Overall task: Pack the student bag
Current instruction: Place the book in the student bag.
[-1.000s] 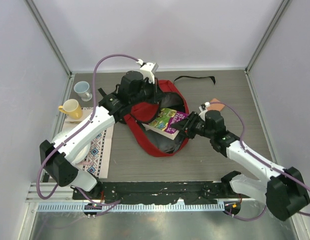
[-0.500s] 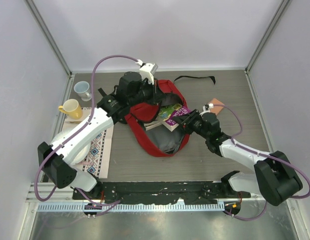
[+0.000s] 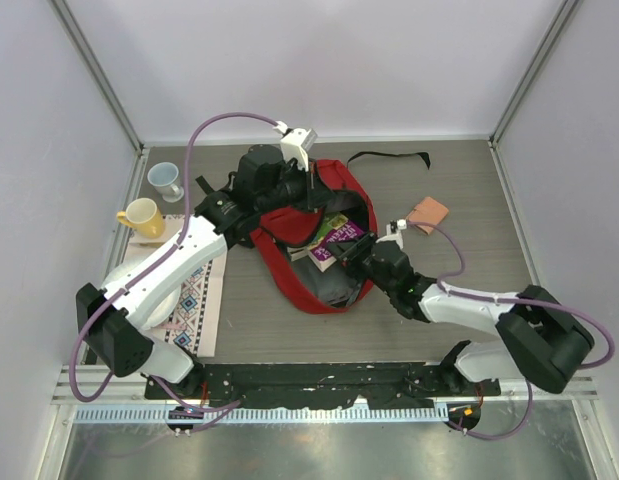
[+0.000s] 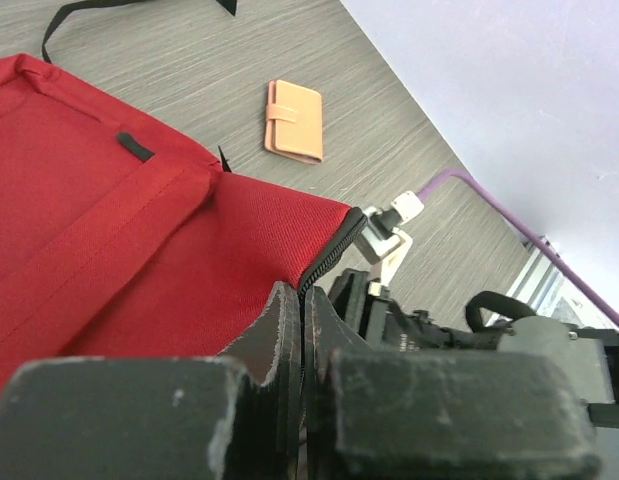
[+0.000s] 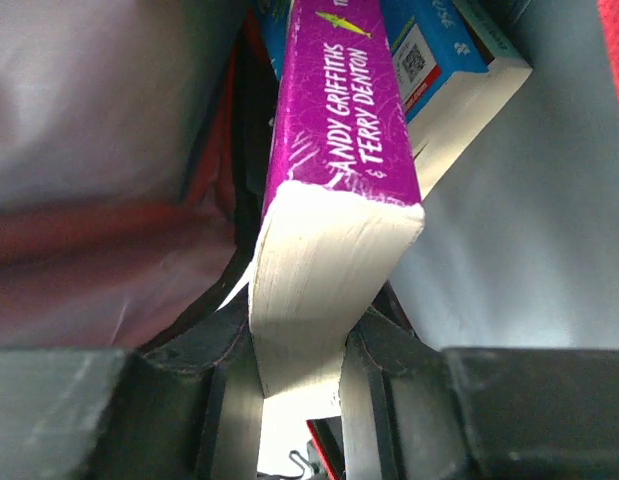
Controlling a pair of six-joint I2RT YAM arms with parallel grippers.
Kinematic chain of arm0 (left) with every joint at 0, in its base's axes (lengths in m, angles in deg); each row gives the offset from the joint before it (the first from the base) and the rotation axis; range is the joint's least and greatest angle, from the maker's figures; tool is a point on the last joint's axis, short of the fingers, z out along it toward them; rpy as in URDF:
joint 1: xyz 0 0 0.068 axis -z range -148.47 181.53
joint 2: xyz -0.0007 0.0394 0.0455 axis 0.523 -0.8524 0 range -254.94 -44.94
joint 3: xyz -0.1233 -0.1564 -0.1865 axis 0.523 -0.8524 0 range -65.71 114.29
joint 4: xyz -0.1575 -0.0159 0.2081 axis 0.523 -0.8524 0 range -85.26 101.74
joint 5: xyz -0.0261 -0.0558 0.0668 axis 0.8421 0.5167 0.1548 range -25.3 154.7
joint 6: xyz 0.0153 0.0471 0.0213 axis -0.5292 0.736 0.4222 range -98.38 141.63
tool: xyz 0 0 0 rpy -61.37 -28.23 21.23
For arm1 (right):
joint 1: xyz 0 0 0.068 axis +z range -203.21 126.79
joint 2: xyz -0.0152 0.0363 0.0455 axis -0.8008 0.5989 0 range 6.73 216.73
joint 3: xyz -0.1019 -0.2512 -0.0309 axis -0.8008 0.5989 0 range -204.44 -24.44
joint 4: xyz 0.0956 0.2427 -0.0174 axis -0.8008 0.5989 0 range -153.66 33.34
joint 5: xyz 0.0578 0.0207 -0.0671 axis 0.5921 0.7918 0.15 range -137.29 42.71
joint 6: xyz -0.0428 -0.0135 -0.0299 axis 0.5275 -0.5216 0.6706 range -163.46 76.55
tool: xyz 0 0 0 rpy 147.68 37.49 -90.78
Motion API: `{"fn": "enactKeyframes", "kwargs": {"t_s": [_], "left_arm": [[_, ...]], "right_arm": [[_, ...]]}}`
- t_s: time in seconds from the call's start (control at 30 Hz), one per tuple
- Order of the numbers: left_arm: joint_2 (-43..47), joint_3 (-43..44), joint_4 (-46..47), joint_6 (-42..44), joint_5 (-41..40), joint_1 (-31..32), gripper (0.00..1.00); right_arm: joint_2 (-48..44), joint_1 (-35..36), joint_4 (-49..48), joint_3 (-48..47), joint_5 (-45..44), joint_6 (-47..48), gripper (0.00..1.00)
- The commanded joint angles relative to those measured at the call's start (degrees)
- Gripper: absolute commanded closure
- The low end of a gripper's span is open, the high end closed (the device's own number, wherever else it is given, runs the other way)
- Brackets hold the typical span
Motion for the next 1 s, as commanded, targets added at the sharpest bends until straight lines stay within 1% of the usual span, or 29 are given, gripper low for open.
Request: {"fn": "enactKeyframes", "kwargs": {"t_s": [0.0,0.07,0.13,0.23,0.33,0.37,0.4,0.43,0.5,0.57,0.63,0.7,0.73,0.77,0.97], "left_arm": [[2.76,0.6,5.79,-1.62,3.74,-0.04,1.0],[2.85,0.42,5.61,-1.88,4.26,-0.04,1.0],[3.2,-0.02,5.44,-1.88,4.27,-0.04,1.0],[4.16,-0.54,4.91,-1.62,3.48,0.05,1.0],[4.43,-0.29,4.48,-1.0,3.04,0.05,1.0],[4.43,-0.2,3.69,-0.65,2.86,-0.04,1.0],[4.34,-0.11,3.33,-0.56,2.77,0.05,1.0],[4.34,-0.28,3.59,-0.56,2.86,0.05,1.0],[4.25,-0.81,4.47,-1.17,3.21,-0.04,1.0],[3.81,-1.42,5.52,-1.79,3.48,-0.04,1.0],[3.55,-1.43,5.53,-1.97,3.83,-0.04,1.0],[3.28,-1.34,5.35,-1.88,3.83,-0.04,1.0],[3.28,-1.51,5.26,-1.71,3.74,0.05,1.0],[3.28,-1.6,5.09,-1.62,3.48,0.05,1.0],[3.64,-2.22,5.09,-1.18,2.86,-0.04,1.0]], "right_arm": [[5.5,0.74,-10.03,-4.82,-7.68,-2.21,0.99],[10.15,0.74,-11.68,-7.37,-8.73,-3.08,0.99],[12.89,0.83,-13.8,-8.95,-10.39,-3.61,0.99],[17.46,1.0,-13.9,-11.94,-12.42,-3.87,0.96],[20.89,0.92,-14.86,-12.92,-12.42,-4.41,0.86],[21.16,0.91,-14.17,-13.0,-12.51,-3.54,0.72],[21.77,0.91,-13.46,-12.92,-12.34,-2.83,0.65],[22.3,0.91,-12.59,-12.83,-11.99,-2.65,0.54],[24.58,0.91,-11.88,-12.65,-10.24,-1.59,0.49],[25.82,1.0,-12.92,-11.78,-7.07,-1.86,0.41],[25.65,1.18,-13.89,-10.38,-5.75,-1.33,0.34],[24.07,1.44,-11.54,-9.93,-6.27,0.77,0.29],[22.06,1.44,-9.87,-10.19,-6.53,1.39,0.24],[21.09,1.44,-7.5,-10.02,-6.8,2.09,0.23],[14.15,1.44,-1.87,-7.56,-7.76,5.35,0.21]]}}
